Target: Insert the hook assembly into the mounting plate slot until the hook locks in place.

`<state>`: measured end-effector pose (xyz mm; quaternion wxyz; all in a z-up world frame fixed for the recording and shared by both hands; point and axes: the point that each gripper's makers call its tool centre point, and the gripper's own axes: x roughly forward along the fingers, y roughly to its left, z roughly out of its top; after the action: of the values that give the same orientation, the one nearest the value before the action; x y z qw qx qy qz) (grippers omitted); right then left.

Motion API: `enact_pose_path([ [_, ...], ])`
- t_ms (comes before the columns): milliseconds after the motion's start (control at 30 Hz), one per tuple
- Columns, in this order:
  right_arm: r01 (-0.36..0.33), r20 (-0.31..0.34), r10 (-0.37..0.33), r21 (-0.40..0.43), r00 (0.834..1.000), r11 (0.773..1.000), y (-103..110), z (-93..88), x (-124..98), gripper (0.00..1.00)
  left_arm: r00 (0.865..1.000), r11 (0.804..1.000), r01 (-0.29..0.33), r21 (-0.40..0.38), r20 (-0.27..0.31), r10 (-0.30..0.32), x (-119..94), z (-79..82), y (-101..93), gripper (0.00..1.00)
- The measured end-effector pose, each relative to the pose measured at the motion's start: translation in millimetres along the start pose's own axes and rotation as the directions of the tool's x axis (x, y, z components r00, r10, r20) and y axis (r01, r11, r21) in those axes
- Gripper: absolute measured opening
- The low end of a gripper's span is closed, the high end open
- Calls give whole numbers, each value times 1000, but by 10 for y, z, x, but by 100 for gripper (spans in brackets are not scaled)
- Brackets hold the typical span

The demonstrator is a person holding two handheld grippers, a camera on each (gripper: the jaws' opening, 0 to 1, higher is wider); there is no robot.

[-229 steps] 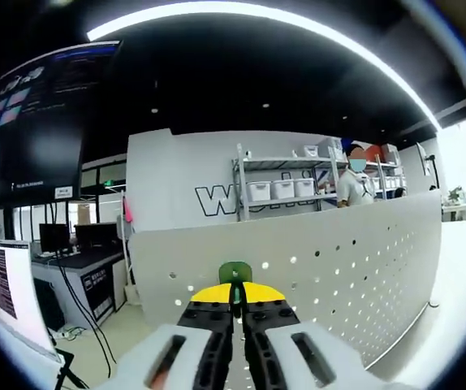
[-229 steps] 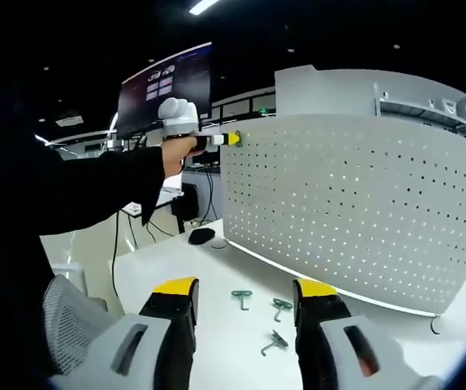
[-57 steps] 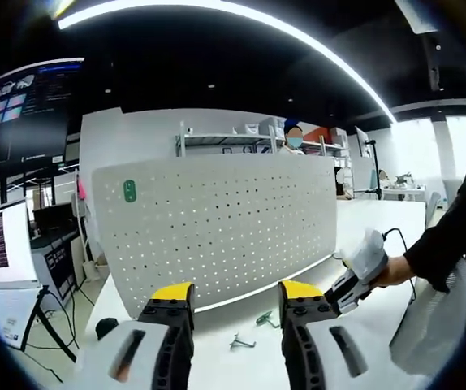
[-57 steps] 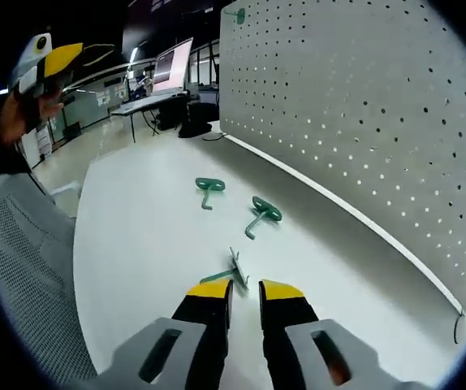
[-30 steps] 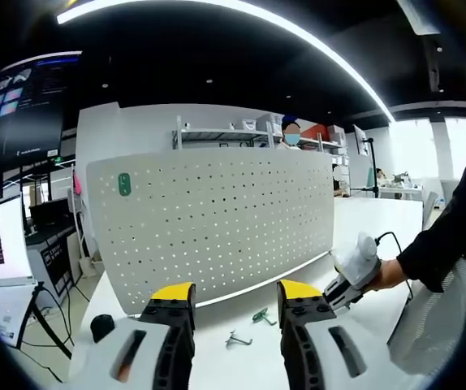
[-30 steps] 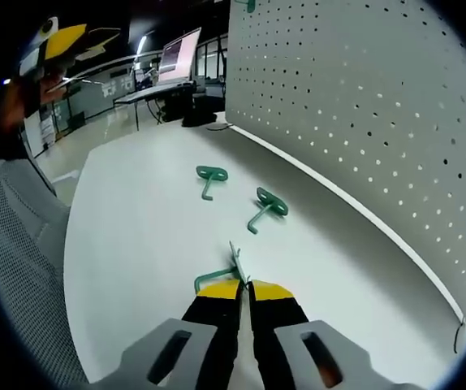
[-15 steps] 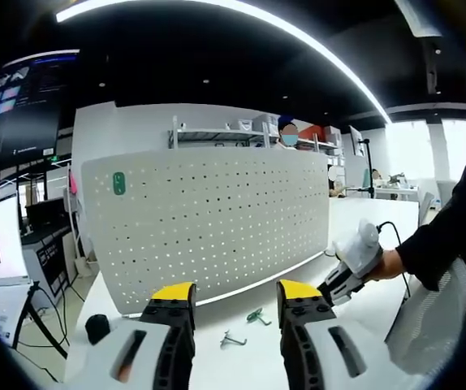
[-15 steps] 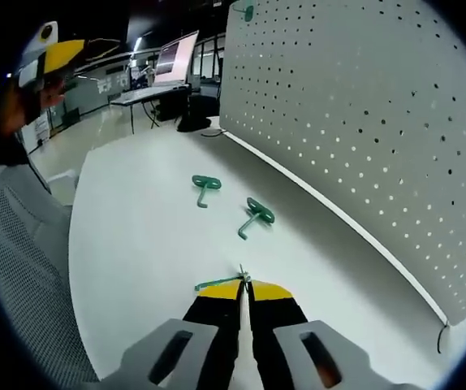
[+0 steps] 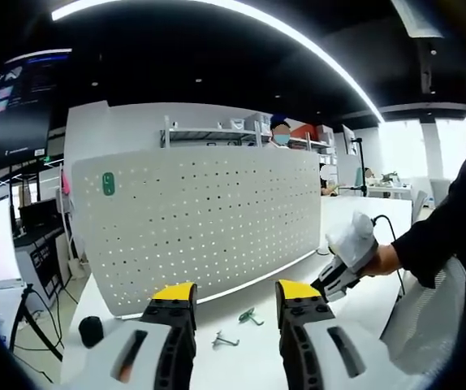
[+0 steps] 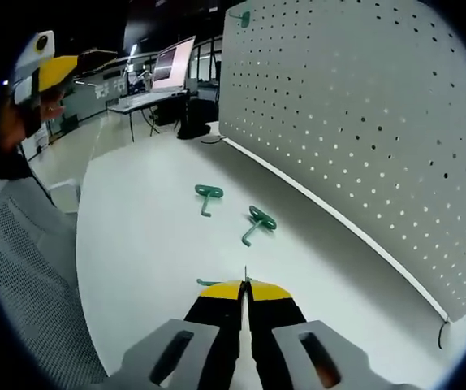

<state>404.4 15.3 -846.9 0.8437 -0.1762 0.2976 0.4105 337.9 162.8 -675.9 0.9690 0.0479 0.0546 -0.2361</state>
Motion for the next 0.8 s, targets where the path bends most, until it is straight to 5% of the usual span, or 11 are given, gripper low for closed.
enact_pose_path([
  [367, 2, 15, -4, 135, 1000, 991, 34, 214, -247, 0, 994, 995, 102, 6, -31, -102, 43, -123, -219, 39],
  [800, -94, 39, 86, 264, 995, 960, 369, 686, -591, 0, 956, 950, 290, 113, -81, -283, 88, -301, -669, 35],
])
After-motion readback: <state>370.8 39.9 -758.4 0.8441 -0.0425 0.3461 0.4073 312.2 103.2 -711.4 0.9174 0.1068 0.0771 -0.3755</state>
